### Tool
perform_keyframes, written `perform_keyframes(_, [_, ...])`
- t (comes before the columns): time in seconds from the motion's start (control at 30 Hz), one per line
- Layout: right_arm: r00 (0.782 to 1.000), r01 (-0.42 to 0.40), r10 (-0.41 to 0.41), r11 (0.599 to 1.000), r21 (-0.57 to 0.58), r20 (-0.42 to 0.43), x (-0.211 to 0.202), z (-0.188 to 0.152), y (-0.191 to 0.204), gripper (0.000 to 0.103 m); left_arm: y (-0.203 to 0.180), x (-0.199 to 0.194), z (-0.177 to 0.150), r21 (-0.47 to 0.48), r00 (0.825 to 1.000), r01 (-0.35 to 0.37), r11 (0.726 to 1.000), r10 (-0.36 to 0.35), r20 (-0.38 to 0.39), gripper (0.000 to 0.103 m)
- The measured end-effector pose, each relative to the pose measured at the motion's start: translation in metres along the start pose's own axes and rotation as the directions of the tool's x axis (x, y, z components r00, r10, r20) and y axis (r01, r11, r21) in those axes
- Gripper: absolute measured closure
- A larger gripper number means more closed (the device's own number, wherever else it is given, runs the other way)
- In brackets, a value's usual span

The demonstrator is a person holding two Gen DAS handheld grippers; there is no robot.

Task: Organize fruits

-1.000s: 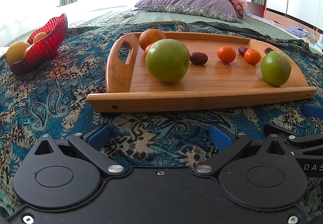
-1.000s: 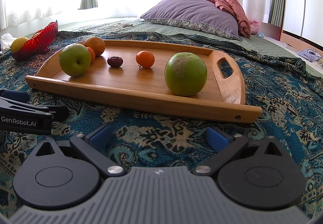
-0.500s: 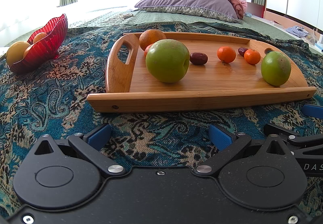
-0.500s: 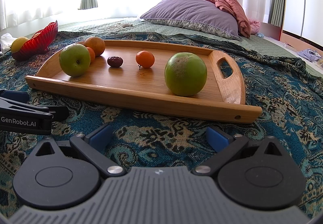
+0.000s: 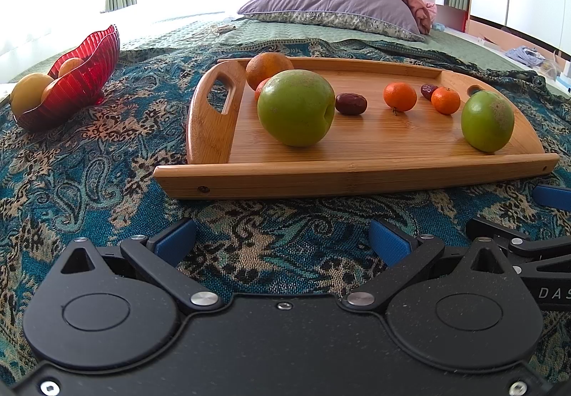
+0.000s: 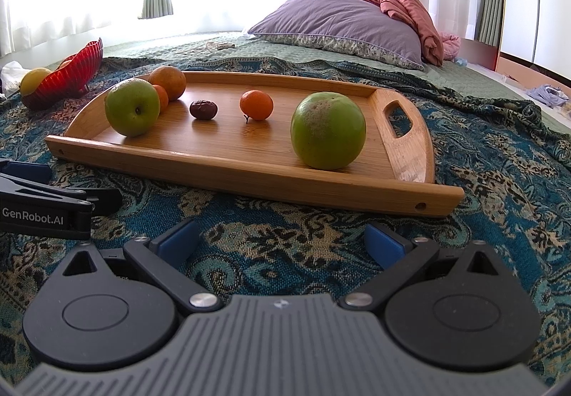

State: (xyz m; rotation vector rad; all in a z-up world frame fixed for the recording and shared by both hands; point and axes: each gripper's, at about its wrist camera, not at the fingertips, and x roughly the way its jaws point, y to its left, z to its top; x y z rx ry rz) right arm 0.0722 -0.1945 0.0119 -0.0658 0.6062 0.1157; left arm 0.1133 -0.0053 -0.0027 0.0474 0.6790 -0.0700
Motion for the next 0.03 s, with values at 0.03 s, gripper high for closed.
perform_keyframes(0.03, [1.0, -0.002, 0.002, 1.0, 0.003, 0.0, -0.0002, 0.0003, -0.0005, 0.0, 0.0, -0.0001, 0.0001, -0.001, 1.0, 0.0, 1.0, 0.0, 0.0, 0.0])
